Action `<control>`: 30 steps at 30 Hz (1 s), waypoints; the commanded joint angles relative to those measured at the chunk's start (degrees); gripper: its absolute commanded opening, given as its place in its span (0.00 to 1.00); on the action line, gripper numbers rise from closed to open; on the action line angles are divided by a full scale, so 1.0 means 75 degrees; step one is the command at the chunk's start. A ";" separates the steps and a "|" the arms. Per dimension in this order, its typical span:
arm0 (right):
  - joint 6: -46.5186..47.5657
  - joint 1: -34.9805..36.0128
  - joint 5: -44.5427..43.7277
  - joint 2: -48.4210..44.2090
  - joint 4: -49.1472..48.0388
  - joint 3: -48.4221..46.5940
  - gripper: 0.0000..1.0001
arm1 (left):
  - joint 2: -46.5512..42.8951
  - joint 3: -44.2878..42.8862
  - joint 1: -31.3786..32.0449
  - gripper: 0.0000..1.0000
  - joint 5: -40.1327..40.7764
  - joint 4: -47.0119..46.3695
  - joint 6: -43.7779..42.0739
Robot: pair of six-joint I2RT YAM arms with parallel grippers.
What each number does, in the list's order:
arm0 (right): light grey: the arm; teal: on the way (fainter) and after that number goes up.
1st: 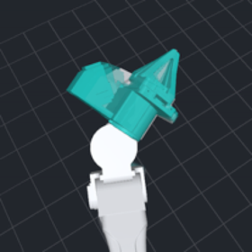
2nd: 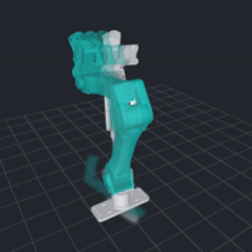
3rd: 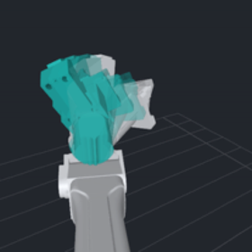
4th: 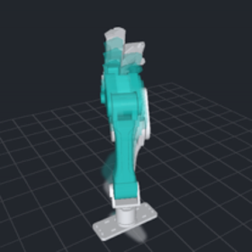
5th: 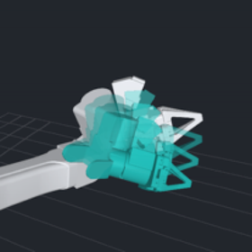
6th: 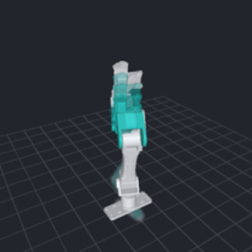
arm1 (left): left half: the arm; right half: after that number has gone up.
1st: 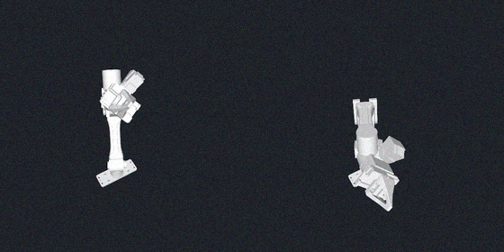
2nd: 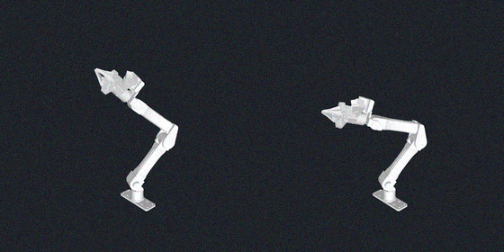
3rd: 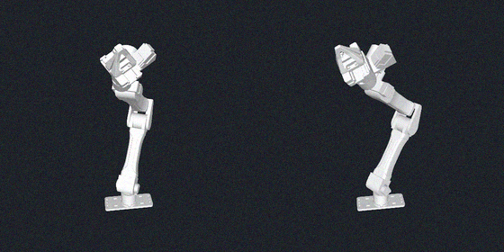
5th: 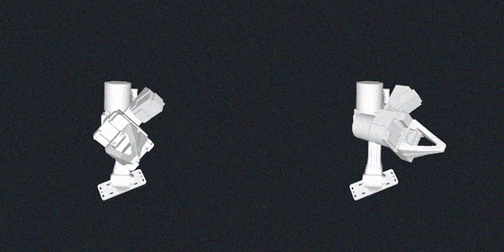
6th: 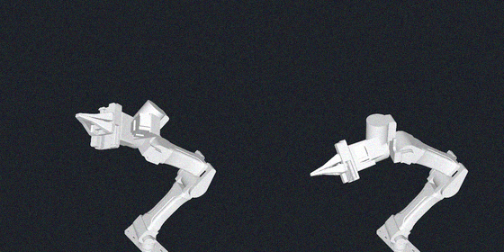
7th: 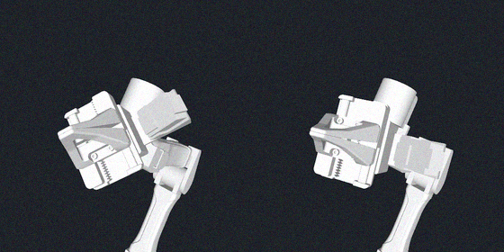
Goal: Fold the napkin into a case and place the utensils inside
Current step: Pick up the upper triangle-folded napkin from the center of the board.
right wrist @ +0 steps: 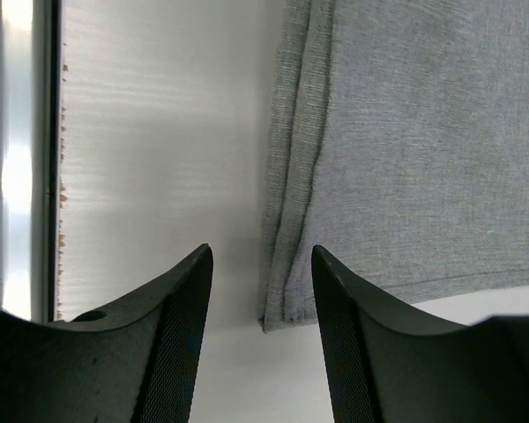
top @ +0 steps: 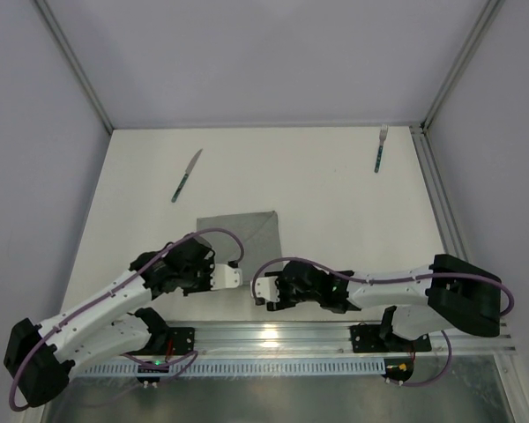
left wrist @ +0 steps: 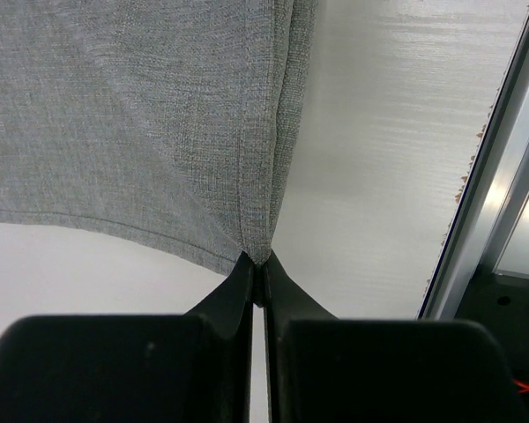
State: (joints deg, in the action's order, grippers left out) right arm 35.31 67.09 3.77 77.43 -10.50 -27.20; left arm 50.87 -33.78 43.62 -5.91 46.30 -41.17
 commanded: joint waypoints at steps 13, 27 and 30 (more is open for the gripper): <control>-0.1953 0.0172 -0.0784 0.0364 -0.0158 -0.0182 0.53 | -0.0220 -0.0476 -0.0237 0.00 -0.0512 0.0693 -0.0417; -0.2317 0.0160 -0.0854 0.0997 -0.0123 -0.0451 0.20 | -0.0186 -0.0594 -0.0507 0.00 -0.0794 0.0799 -0.0300; -0.2329 0.0172 -0.0773 0.0810 -0.0007 -0.0440 0.05 | -0.0162 -0.0652 -0.0589 0.00 -0.0829 0.0869 -0.0312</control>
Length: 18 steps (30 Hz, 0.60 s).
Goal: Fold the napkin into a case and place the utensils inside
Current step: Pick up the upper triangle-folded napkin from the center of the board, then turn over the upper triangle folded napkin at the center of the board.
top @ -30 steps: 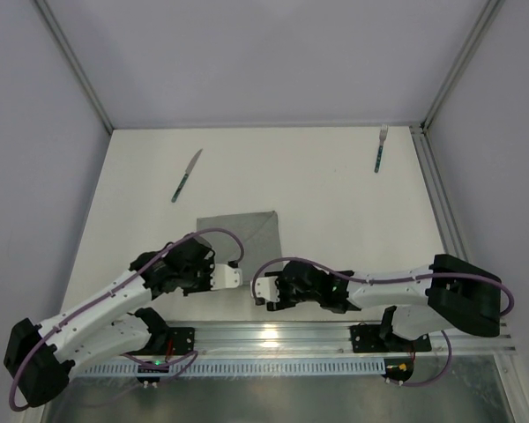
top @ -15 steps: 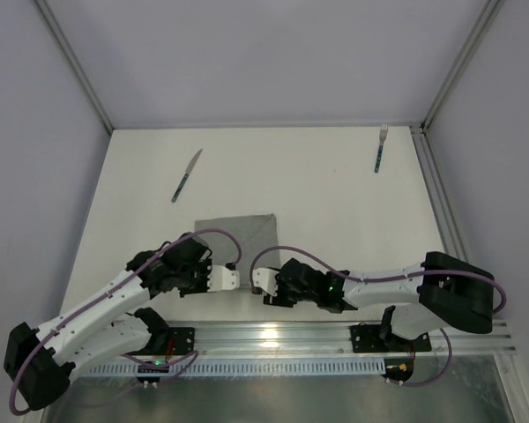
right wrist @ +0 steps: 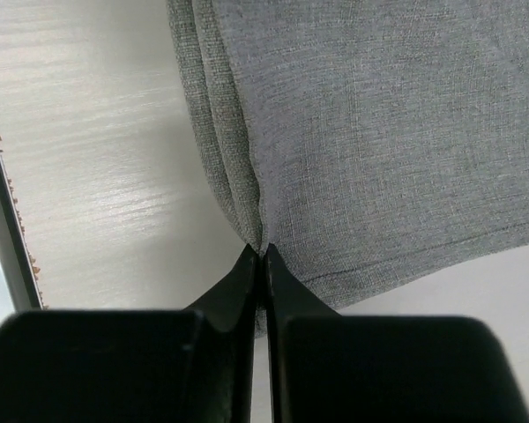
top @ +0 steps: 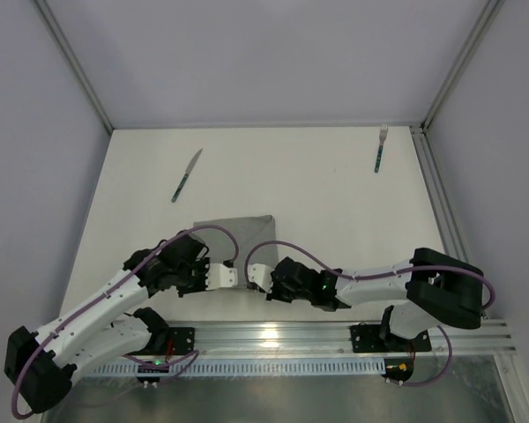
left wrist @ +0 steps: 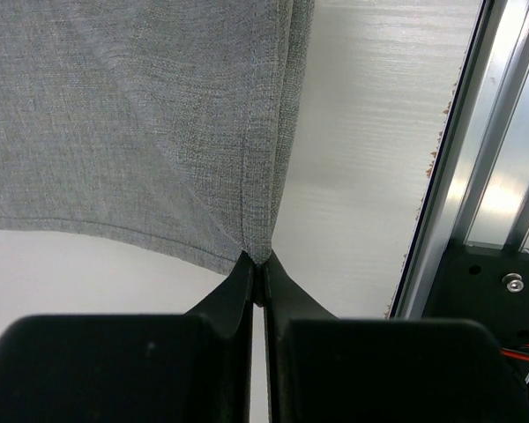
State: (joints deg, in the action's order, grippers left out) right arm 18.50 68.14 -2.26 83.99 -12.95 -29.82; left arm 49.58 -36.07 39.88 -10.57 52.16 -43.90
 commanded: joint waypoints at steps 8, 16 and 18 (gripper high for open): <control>-0.0111 0.0009 0.0758 -0.0931 0.1702 -0.0873 0.03 | -0.0025 -0.0592 -0.0278 0.00 -0.0371 0.0416 0.0029; -0.0486 -0.0670 0.2105 -0.1741 0.3155 -0.1683 0.03 | -0.0002 -0.1072 -0.0430 0.00 -0.0665 0.1036 -0.0018; -0.0440 -0.0800 0.2387 -0.1905 0.3589 -0.1905 0.03 | -0.0013 -0.1224 -0.0465 0.00 -0.0607 0.1293 -0.0064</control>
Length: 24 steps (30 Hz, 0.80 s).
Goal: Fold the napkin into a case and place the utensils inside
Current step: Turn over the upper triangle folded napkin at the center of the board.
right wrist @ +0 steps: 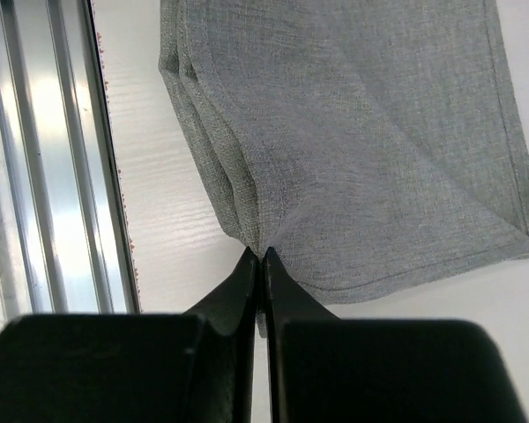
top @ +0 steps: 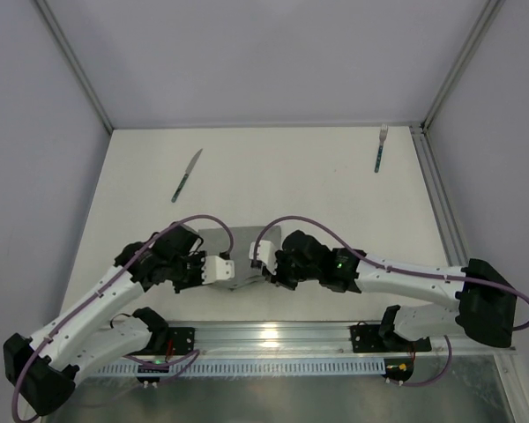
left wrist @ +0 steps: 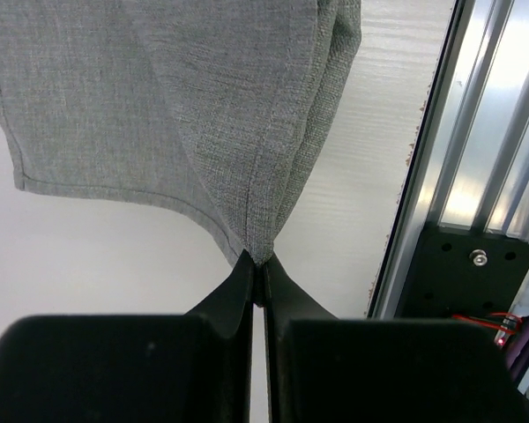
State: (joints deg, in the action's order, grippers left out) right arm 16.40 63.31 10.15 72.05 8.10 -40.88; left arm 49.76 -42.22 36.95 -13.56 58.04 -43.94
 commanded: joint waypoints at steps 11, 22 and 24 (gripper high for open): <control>0.0203 -0.0168 0.1692 -0.0267 0.3887 -0.3088 0.03 | 0.0104 -0.2350 -0.0192 0.00 0.0320 0.2888 -0.0855; -0.0347 -0.0179 0.3227 -0.0489 0.4662 -0.3994 0.03 | 0.0280 -0.3605 -0.0192 0.00 -0.0465 0.4799 -0.1043; -0.0533 -0.0179 0.3649 -0.0478 0.4628 -0.4076 0.03 | 0.0338 -0.3710 -0.0192 0.00 -0.0395 0.4964 -0.0927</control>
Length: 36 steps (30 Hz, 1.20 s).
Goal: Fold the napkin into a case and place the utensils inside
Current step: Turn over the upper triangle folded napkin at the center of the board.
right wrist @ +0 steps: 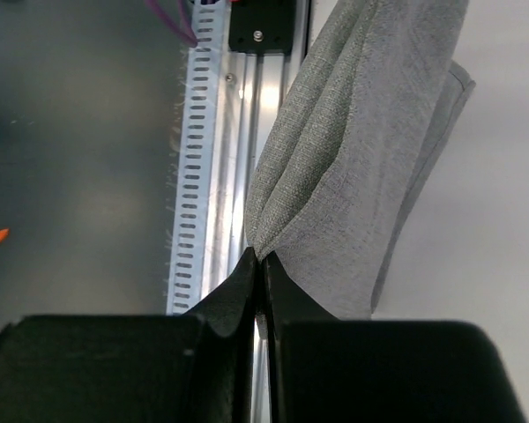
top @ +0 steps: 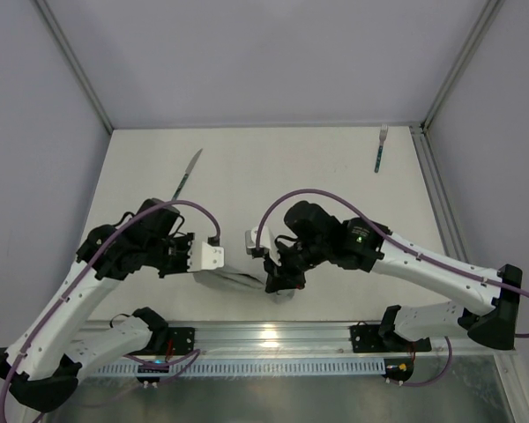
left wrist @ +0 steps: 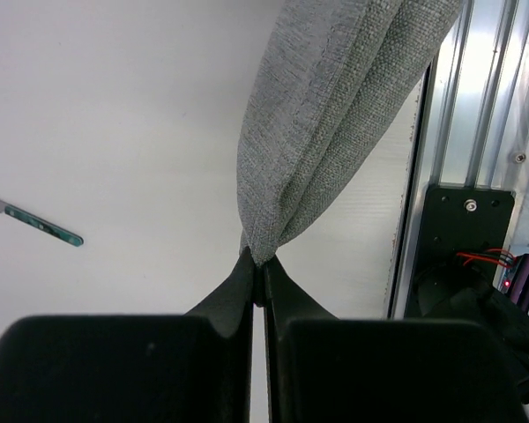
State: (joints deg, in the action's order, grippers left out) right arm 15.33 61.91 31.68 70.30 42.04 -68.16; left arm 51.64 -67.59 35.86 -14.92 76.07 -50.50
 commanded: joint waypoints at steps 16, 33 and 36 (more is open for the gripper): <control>-0.2430 0.0148 0.2338 -0.0303 -0.2392 0.0449 0.03 | 0.0028 -0.0644 -0.0058 0.00 0.0618 0.2572 -0.0286; -0.3193 -0.2463 0.3358 -0.0116 -0.3672 0.2701 0.03 | 0.2277 -0.0796 -0.0643 0.00 0.0454 0.2010 -0.0884; -0.2994 -0.2862 0.3358 0.0059 -0.3765 0.2947 0.03 | 0.3261 -0.1123 -0.0819 0.00 0.0208 0.1927 -0.0966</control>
State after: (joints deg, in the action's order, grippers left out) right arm -7.75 42.52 53.39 70.15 15.66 -47.03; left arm 72.01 -72.99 31.66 -13.80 76.95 -55.66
